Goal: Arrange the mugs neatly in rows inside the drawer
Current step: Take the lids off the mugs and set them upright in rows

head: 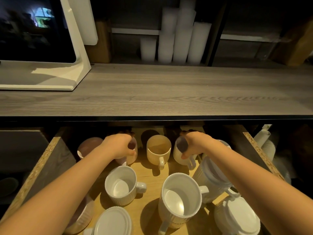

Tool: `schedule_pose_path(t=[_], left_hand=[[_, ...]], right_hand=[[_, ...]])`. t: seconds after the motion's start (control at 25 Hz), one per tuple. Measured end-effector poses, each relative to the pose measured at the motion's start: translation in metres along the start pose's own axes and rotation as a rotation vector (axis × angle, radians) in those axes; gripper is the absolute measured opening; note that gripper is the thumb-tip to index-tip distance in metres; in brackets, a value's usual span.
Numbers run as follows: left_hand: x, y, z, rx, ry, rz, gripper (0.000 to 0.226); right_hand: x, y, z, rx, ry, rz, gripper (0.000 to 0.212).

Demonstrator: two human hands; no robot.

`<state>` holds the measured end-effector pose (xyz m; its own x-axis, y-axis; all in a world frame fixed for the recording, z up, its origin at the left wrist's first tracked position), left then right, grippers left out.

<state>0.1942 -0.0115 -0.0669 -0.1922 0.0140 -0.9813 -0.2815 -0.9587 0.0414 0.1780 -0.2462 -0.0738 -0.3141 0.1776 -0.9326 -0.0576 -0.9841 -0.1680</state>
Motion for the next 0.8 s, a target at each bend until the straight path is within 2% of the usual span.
schedule_pose_path(t=[0.12,0.2,0.32,0.52,0.8], left_hand=[[-0.004,0.009,0.003,0.041,-0.017,-0.04,0.032],[-0.008,0.022,0.008,0.1,-0.001,-0.058,0.04],[-0.015,0.056,0.015,0.254,0.06,-0.023,0.056],[-0.015,0.111,0.003,0.458,0.056,-0.005,0.063],[0.001,0.155,-0.027,0.362,-0.023,0.065,0.062]], right_hand=[[-0.007,0.002,0.005,-0.024,0.024,-0.061,0.062],[-0.023,0.007,0.015,-0.061,0.037,-0.081,0.061],[-0.047,0.027,0.037,-0.104,0.025,-0.114,0.051],[-0.059,0.069,0.061,-0.056,0.023,-0.092,0.047],[-0.037,0.081,0.044,-0.01,-0.091,0.154,0.074]])
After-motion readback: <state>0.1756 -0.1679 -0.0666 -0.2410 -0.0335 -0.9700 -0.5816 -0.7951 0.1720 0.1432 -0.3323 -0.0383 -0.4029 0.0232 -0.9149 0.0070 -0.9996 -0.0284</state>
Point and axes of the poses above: each hand's wrist, its own z-axis away from the middle knuckle, its own x-axis out of the palm, y = z × x, the point moved 4 cm from there along -z, towards the middle knuckle, and after that the axes turned 6 degrees about -z, right-handed, at the moved point
